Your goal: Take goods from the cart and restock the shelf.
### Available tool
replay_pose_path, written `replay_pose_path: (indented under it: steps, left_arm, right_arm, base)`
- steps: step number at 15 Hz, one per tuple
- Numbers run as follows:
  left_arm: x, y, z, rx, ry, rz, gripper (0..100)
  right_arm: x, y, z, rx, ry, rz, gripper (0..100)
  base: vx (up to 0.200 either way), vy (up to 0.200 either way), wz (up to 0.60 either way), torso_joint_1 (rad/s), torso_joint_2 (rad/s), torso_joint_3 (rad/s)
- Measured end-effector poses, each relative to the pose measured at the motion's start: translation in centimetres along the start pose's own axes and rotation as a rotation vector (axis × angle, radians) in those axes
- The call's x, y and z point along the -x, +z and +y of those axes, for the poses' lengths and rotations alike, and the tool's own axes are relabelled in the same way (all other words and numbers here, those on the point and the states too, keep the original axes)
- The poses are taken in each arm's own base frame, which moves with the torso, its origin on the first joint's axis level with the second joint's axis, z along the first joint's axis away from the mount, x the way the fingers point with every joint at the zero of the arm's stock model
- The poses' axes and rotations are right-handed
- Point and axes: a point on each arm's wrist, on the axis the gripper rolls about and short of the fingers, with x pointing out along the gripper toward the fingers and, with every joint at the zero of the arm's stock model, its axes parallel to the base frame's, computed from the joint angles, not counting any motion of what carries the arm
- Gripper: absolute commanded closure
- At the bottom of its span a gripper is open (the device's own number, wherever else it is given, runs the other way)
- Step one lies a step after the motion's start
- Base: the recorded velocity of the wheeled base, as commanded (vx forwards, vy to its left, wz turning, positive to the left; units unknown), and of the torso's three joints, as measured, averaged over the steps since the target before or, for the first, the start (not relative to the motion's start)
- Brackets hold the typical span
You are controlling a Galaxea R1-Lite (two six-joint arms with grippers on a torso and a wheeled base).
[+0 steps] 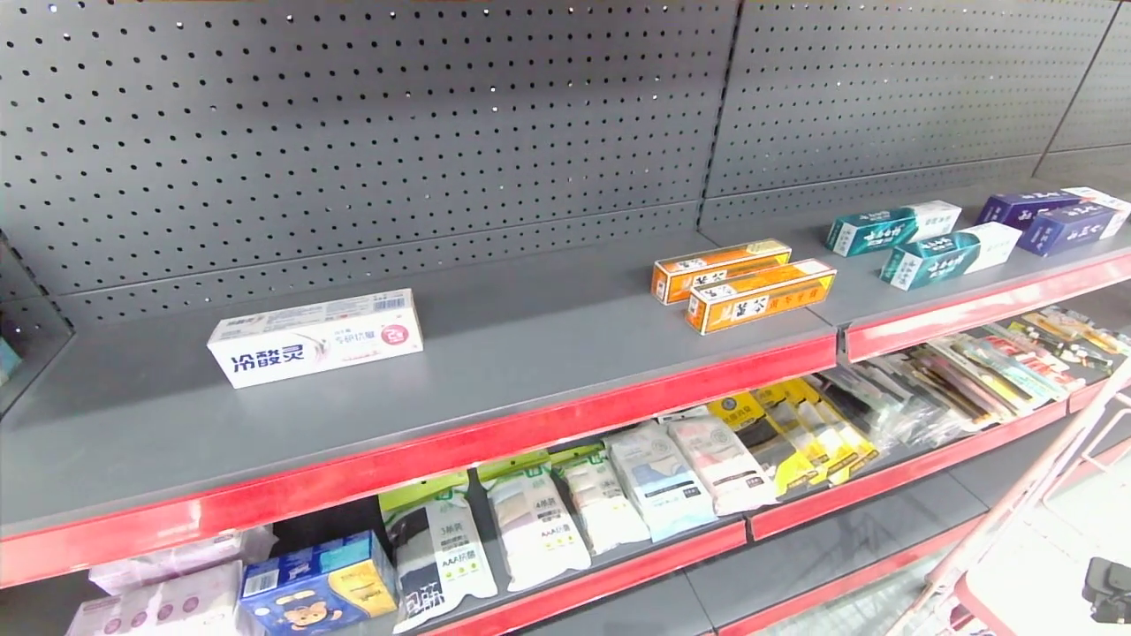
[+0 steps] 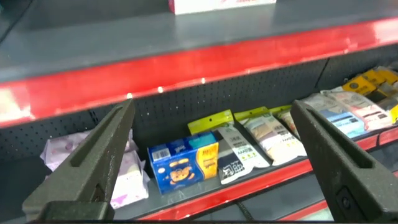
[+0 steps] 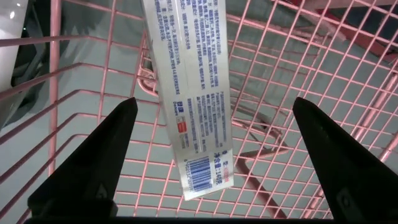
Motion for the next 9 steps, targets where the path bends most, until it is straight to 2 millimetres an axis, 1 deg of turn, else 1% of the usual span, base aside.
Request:
replay_pose_path:
  steps: [1, 3, 9]
  left_arm:
    - [0.00, 0.00, 0.00, 0.000, 0.000, 0.000, 0]
    - [0.00, 0.00, 0.00, 0.000, 0.000, 0.000, 0]
    - [0.00, 0.00, 0.00, 0.000, 0.000, 0.000, 0]
  right_arm:
    - [0.00, 0.01, -0.02, 0.000, -0.001, -0.001, 0]
    - [0.02, -0.01, -0.20, 0.000, -0.008, -0.001, 0]
    - [0.01, 0.01, -0.07, -0.012, -0.003, -0.002, 0]
  base:
    - [0.000, 0.000, 0.00, -0.188, 0.46, 0.261]
    - [0.000, 0.000, 0.00, -0.090, 0.20, 0.117]
    - [0.000, 0.000, 0.00, -0.008, 0.02, 0.014]
